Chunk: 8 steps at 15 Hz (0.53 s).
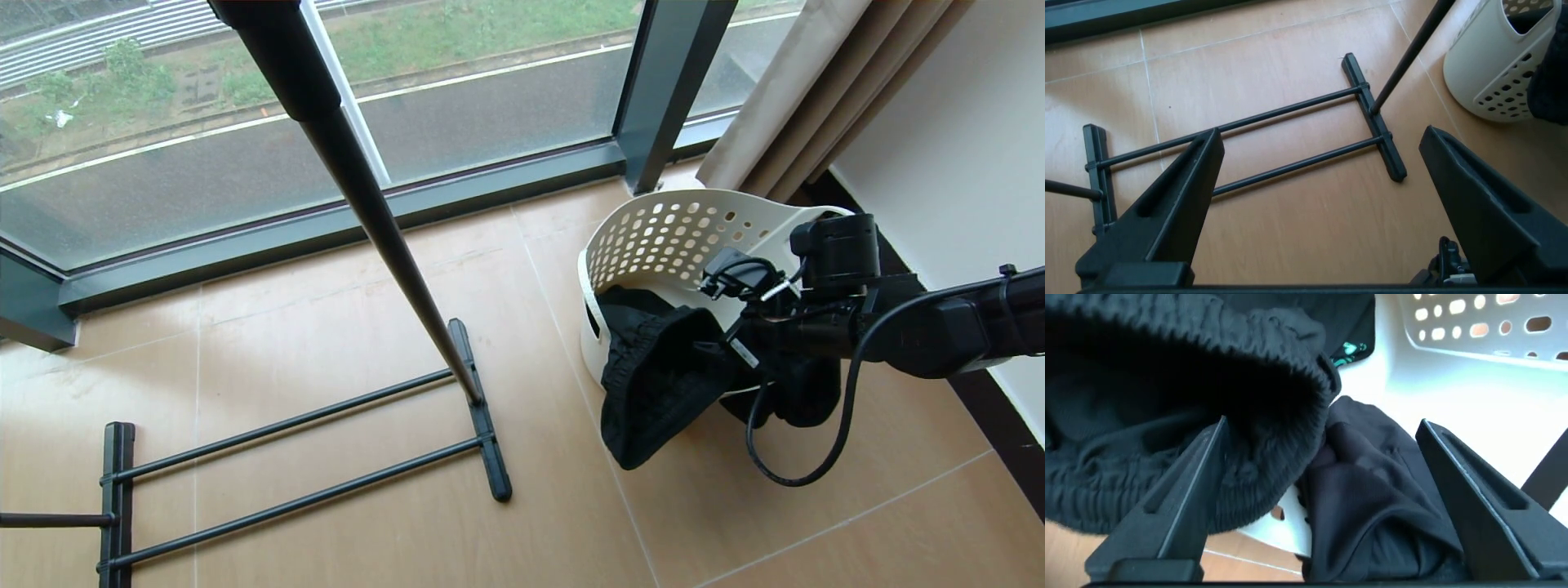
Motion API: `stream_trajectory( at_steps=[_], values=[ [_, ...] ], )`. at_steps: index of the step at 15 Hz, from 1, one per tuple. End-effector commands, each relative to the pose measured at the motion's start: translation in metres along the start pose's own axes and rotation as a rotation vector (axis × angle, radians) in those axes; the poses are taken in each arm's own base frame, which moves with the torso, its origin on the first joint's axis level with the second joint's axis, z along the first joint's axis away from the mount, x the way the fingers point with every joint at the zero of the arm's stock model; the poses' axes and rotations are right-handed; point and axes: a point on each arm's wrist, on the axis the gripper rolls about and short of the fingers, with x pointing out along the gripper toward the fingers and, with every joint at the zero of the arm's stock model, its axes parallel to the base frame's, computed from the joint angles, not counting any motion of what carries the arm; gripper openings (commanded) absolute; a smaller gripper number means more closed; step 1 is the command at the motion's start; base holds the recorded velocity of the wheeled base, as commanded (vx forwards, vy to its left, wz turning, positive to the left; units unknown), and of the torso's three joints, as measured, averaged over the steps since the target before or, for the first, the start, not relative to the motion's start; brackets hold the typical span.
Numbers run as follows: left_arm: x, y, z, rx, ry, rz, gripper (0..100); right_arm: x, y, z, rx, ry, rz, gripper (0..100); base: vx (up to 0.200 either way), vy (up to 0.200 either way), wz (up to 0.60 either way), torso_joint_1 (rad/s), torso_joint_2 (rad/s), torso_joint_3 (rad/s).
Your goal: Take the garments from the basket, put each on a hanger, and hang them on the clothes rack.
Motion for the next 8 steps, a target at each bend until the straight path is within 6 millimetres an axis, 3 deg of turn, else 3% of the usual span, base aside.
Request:
stream_trajectory(
  at_steps=[1, 8],
  values=[
    [0.0, 0.0, -0.0001, 0.0, 0.0, 0.0, 100, 0.0067, 0.0012, -0.0004, 0.0, -0.001, 0.002, 100, 0.0, 0.0, 0.0, 0.0, 0.0, 0.0],
    [0.0, 0.0, -0.0001, 0.0, 0.0, 0.0, 100, 0.0094, 0.0002, 0.0024, 0.013, -0.024, -0.011, 100, 0.0, 0.0, 0.0, 0.0, 0.0, 0.0]
  ],
)
